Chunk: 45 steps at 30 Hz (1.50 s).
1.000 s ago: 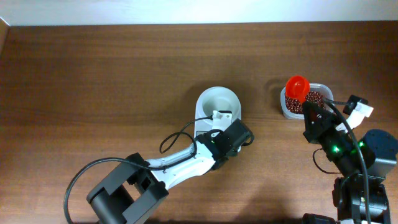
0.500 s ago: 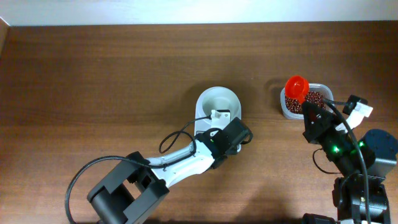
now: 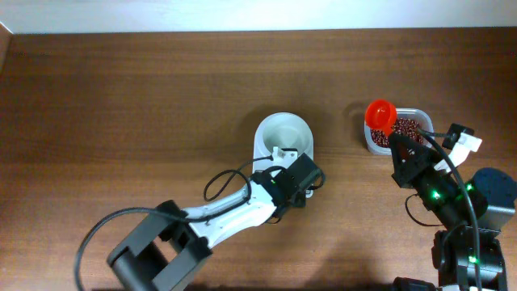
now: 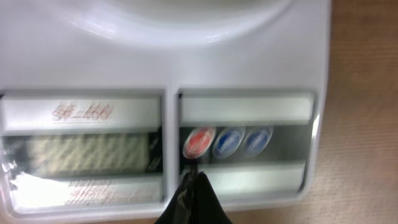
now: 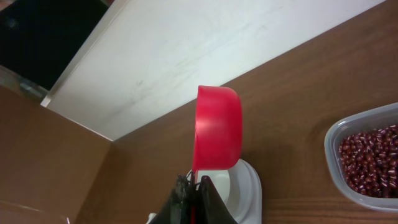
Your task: Scoop and weigh 50g on scale
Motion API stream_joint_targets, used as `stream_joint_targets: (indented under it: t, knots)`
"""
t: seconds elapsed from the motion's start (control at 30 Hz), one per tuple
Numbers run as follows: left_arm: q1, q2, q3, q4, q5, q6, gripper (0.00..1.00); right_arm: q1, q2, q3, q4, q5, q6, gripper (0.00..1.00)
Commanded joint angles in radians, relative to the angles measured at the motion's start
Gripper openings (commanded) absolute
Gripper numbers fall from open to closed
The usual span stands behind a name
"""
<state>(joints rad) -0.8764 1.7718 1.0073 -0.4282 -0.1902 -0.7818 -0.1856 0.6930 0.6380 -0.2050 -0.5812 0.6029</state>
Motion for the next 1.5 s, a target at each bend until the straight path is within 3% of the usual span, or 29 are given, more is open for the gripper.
stream_joint_targets:
  t: [0.0,0.03,0.07,0.1,0.13,0.17,0.3,0.43,0.5,0.63,0.73,0.87,1.0,1.17,1.23,1.47]
  knots:
    - [0.014,-0.215,0.019,-0.114,0.018,0.089,0.00,-0.006,0.001,0.024,0.004,-0.013,-0.001,0.04]
    - [0.029,-0.312,0.019,-0.151,0.002,0.178,0.03,-0.006,0.001,0.024,0.004,-0.013,-0.001,0.04]
    - [0.041,-0.369,0.019,-0.172,-0.029,0.223,0.16,-0.006,0.001,0.024,0.004,-0.013,-0.001,0.04]
    - [0.051,-0.413,0.019,-0.191,-0.055,0.249,0.42,-0.006,0.001,0.024,0.004,-0.013,-0.001,0.04]
    - [0.060,-0.458,0.019,-0.219,-0.091,0.262,0.88,-0.006,0.001,0.024,0.004,-0.013,-0.001,0.04]
    - [0.066,-0.500,0.019,-0.265,-0.126,0.261,0.99,-0.006,0.001,0.024,0.003,-0.013,-0.001,0.04]
    - [0.068,-0.548,0.019,-0.420,-0.161,0.262,0.99,-0.005,0.001,0.024,0.004,-0.013,-0.001,0.04]
    - [0.117,-0.557,0.049,-0.436,-0.034,0.692,0.99,-0.005,0.005,0.024,-0.001,-0.013,-0.056,0.04]
    - [0.231,-0.576,0.105,-0.484,0.203,0.912,0.99,-0.005,0.017,0.024,-0.008,-0.044,-0.084,0.04]
    - [0.420,-0.620,0.179,-0.577,0.331,1.086,0.99,-0.006,0.078,0.024,-0.065,-0.202,-0.155,0.04]
    - [0.436,-0.645,0.179,-0.584,0.459,1.125,0.99,-0.006,0.126,0.024,-0.126,-0.313,-0.155,0.04]
    - [0.436,-0.642,0.178,-0.617,0.454,1.123,0.99,-0.006,0.136,0.024,-0.203,-0.351,-0.197,0.04]
    - [0.439,-0.646,0.187,-0.641,0.384,1.162,0.99,-0.006,0.117,0.039,-0.259,-0.329,-0.348,0.04]
    - [0.485,-0.645,0.234,-0.694,0.384,1.235,0.99,-0.006,0.112,0.287,-0.655,-0.113,-0.575,0.04]
    - [0.485,-0.645,0.234,-0.694,0.385,1.255,0.99,-0.006,0.112,0.355,-0.756,-0.061,-0.593,0.04]
    - [0.485,-0.644,0.234,-0.689,0.384,1.255,0.99,-0.006,0.112,0.360,-0.761,-0.061,-0.592,0.04]
